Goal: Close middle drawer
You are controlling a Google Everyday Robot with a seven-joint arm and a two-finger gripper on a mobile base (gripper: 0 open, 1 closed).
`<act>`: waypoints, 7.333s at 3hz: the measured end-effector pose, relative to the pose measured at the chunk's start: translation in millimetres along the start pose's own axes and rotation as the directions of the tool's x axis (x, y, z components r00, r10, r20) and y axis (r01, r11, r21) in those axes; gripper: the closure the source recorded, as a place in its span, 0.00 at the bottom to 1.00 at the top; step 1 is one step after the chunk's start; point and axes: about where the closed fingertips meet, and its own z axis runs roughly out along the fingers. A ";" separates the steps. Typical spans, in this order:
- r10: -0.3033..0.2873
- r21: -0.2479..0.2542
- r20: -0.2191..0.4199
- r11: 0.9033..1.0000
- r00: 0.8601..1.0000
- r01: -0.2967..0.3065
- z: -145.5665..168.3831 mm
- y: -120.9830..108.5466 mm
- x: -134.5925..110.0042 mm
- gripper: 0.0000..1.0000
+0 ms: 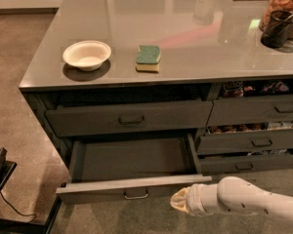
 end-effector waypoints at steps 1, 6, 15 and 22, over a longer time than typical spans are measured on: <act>-0.022 0.054 0.017 0.998 1.000 0.021 13.9 -11.3 1.9 1.00; -0.091 0.237 0.050 0.969 0.995 0.077 49.4 -61.0 7.6 1.00; -0.212 0.283 0.056 0.941 0.976 0.188 131.3 -198.1 -5.2 1.00; -0.085 0.227 0.003 0.970 0.996 0.082 54.0 -108.5 -23.6 0.00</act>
Offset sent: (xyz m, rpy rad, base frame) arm 0.0534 0.0103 -0.0186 0.0582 -0.2039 -0.0660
